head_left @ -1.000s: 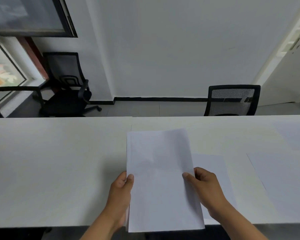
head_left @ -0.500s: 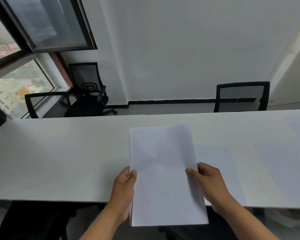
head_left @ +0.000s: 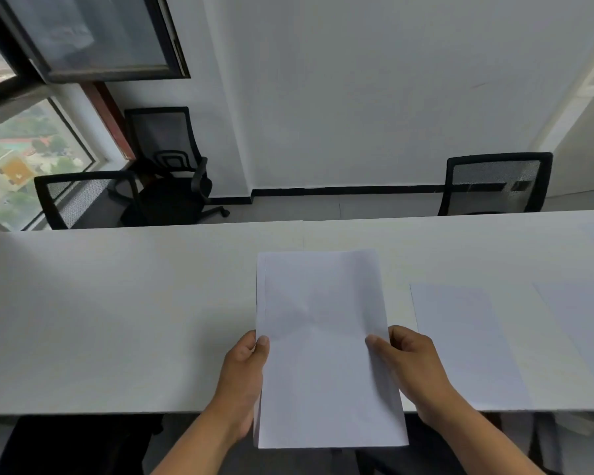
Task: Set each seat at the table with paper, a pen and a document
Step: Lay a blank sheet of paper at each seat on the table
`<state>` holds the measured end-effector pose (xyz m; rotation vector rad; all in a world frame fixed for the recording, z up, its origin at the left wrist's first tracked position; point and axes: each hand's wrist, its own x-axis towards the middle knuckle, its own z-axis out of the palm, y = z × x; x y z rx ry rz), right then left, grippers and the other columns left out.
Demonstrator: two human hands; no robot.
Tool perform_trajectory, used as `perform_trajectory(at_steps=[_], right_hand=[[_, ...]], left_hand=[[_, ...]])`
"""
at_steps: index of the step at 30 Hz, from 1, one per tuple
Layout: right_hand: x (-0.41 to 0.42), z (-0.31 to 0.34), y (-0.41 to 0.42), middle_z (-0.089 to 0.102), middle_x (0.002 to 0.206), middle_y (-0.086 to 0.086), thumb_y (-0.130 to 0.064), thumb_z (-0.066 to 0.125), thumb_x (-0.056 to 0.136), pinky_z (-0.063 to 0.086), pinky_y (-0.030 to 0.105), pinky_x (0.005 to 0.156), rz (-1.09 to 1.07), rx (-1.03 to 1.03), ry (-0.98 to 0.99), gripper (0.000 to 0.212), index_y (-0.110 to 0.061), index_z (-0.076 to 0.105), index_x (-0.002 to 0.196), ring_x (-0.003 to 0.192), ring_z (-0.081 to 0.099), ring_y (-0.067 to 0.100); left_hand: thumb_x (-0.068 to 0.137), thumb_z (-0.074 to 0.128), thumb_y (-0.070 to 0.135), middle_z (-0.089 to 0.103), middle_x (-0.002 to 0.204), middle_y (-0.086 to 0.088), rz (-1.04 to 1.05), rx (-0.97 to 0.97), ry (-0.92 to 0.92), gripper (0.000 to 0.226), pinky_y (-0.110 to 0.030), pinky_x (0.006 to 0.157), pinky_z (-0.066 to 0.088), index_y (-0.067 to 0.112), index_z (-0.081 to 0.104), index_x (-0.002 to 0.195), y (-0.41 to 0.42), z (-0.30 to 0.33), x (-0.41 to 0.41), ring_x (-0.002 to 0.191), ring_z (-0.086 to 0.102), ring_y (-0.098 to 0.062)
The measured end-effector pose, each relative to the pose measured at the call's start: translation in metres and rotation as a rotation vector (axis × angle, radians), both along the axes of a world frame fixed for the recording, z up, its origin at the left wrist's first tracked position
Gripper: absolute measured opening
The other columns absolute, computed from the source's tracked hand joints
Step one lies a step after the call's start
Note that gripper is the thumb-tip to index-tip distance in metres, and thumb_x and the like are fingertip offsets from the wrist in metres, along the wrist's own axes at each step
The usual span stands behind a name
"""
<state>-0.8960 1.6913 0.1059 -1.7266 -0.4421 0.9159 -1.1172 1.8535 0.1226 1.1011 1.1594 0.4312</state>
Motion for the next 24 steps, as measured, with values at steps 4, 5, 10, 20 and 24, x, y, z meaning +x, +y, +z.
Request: perform_trajectory(at_steps=[4, 5, 10, 20, 24], right_hand=[[-0.022, -0.014, 0.028, 0.068, 0.099, 0.028, -0.037, 0.075, 0.094, 0.048, 0.04, 0.072, -0.011, -0.047, 0.026, 0.044, 0.005, 0.062, 0.092, 0.076, 0.063, 0.022], [-0.027, -0.016, 0.034, 0.067, 0.099, 0.028, -0.036, 0.075, 0.095, 0.048, 0.04, 0.071, -0.013, -0.059, 0.021, 0.043, 0.004, 0.062, 0.091, 0.075, 0.063, 0.022], [-0.037, -0.022, 0.055, 0.067, 0.095, 0.026, -0.032, 0.073, 0.098, 0.047, 0.038, 0.068, -0.035, -0.121, -0.039, 0.038, 0.004, 0.062, 0.089, 0.071, 0.061, 0.02], [-0.016, -0.053, 0.083, 0.06, 0.07, -0.003, -0.029, 0.073, 0.099, 0.043, 0.029, 0.061, -0.017, -0.225, -0.033, 0.039, -0.007, 0.055, 0.073, 0.062, 0.053, 0.012], [0.0, -0.076, 0.089, 0.056, 0.065, -0.007, -0.028, 0.072, 0.1, 0.041, 0.025, 0.059, 0.011, -0.255, 0.002, 0.04, -0.013, 0.049, 0.07, 0.057, 0.049, 0.009]], left_hand=[[0.118, 0.045, 0.019, 0.084, 0.117, -0.005, -0.019, -0.058, -0.005, 0.032, -0.048, 0.1, 0.062, 0.015, 0.077, 0.123, 0.035, -0.02, -0.017, 0.11, 0.08, -0.028], [0.118, 0.045, 0.019, 0.083, 0.118, -0.005, -0.029, -0.072, -0.002, 0.032, -0.048, 0.102, 0.061, 0.015, 0.077, 0.123, 0.044, -0.025, -0.02, 0.11, 0.08, -0.028], [0.118, 0.046, 0.022, 0.083, 0.121, -0.005, -0.071, -0.142, 0.004, 0.031, -0.052, 0.106, 0.06, 0.015, 0.075, 0.125, 0.07, -0.044, -0.032, 0.113, 0.079, -0.028], [0.117, 0.052, 0.029, 0.083, 0.116, -0.007, -0.156, -0.204, 0.126, 0.028, -0.062, 0.098, 0.058, 0.019, 0.077, 0.121, 0.105, -0.068, -0.02, 0.114, 0.076, -0.041], [0.117, 0.051, 0.028, 0.083, 0.119, -0.008, -0.15, -0.259, 0.156, 0.029, -0.068, 0.106, 0.053, 0.02, 0.078, 0.123, 0.105, -0.078, -0.007, 0.115, 0.077, -0.04]])
